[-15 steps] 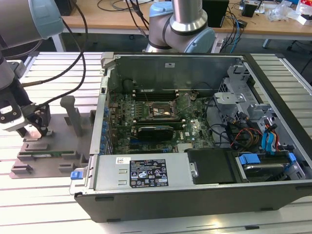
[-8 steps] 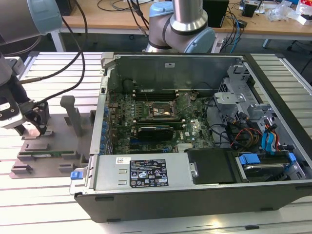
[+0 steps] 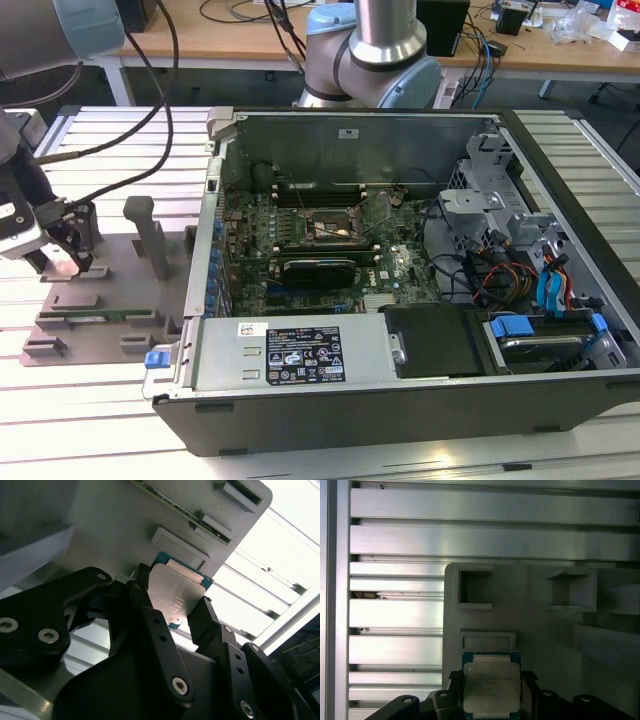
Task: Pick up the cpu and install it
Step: 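Pick up the cpu and move it towards the insertion slot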
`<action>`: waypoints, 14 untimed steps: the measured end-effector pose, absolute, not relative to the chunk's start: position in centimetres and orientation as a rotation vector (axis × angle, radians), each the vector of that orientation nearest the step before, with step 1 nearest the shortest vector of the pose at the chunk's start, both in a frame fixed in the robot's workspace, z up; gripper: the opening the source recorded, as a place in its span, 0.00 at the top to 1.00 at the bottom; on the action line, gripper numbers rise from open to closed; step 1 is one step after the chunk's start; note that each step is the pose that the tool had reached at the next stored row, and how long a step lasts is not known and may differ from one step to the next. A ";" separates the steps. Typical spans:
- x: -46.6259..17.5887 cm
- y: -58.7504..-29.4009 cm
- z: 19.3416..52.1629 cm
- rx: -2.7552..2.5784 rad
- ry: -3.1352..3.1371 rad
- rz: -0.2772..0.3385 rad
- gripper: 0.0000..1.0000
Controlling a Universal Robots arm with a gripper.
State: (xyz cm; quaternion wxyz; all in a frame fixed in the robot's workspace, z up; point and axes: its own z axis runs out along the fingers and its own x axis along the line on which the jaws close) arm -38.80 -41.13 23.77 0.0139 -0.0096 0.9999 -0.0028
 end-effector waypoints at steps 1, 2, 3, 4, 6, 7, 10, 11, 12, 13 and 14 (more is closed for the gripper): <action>-38.8 -41.1 24.0 -0.030 3.114 -0.009 0.45; -38.8 -41.1 24.1 -0.030 3.114 -0.009 0.45; -38.8 -41.1 24.1 -0.030 3.114 -0.009 0.45; -38.8 -41.1 24.3 -0.030 3.114 -0.009 0.45; -38.8 -41.1 24.5 -0.030 3.114 -0.009 0.45; -38.8 -41.1 24.6 -0.030 3.114 -0.009 0.45; -38.8 -41.1 24.9 -0.030 3.114 -0.009 0.45; -38.8 -41.1 24.9 -0.030 3.114 -0.009 0.45; -38.8 -41.1 25.1 -0.030 3.114 -0.009 0.45; -38.8 -41.1 25.1 -0.030 3.114 -0.009 0.45; -38.8 -41.1 25.2 -0.030 3.114 -0.009 0.45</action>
